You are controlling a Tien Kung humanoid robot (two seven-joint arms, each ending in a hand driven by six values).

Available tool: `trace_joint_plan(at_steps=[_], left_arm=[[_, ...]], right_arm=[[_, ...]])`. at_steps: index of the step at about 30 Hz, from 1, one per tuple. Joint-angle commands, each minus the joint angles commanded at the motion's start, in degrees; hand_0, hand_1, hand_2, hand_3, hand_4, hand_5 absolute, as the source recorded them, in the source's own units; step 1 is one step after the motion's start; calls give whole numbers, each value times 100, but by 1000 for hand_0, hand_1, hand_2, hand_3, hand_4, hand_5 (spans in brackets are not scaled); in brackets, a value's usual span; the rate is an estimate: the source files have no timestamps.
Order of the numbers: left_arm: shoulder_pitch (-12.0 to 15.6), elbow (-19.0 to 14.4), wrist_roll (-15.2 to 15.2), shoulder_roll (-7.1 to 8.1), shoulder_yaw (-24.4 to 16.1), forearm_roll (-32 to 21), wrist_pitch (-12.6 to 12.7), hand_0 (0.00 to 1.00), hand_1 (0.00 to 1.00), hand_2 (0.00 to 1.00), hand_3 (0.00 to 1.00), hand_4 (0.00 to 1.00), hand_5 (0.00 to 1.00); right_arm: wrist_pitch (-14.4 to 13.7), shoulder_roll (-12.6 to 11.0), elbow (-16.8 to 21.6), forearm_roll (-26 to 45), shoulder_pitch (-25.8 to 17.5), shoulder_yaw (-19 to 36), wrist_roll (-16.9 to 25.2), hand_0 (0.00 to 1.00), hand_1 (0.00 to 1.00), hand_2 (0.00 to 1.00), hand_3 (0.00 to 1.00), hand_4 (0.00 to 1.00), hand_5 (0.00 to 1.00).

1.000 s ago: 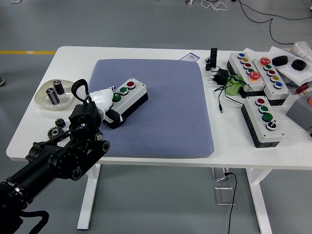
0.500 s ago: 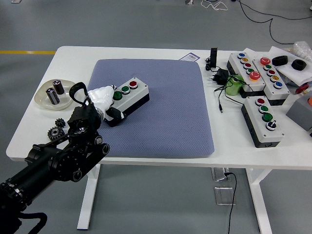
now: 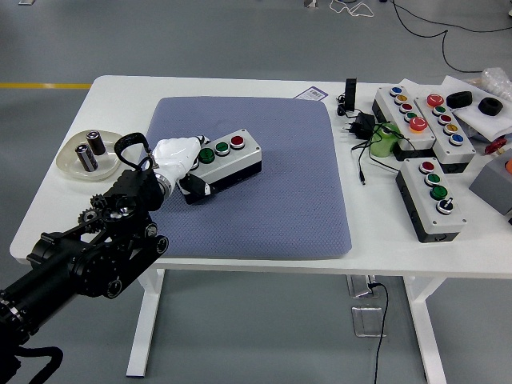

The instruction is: Pick up the button,place it on the desk,press the button,press the button

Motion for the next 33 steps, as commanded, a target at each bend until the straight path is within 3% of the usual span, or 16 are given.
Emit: trace_joint_plan(at_steps=[8,13,15,22,33], left_arm=[[-222,25,-1385,382,-99,9,-401,87,137,116,219,404,2],[-335,151,-2283,532,-40,-51,-617,93,141,120,218,379,2],[-346,186,-2477,553,-1,-102,-608,93,141,120,218,379,2],[-331,306,-2579,527,116,-123,-624,97,145,123,221,380,2],[-385,461,-2354,485,227,320,-681,134,205,175,270,436,2]], right_arm=[[6,4,0,10,8,-24,-6,636,534,559,635,234,247],[14,4,-3,15,27,-37,-10,635,534,558,635,234,246],[16,5,-5,23,33,-49,-11,635,534,558,635,234,246],[17,11,-6,21,44,-52,-12,636,534,558,635,234,247],[17,10,-8,18,52,-62,-11,635,534,558,635,234,244]])
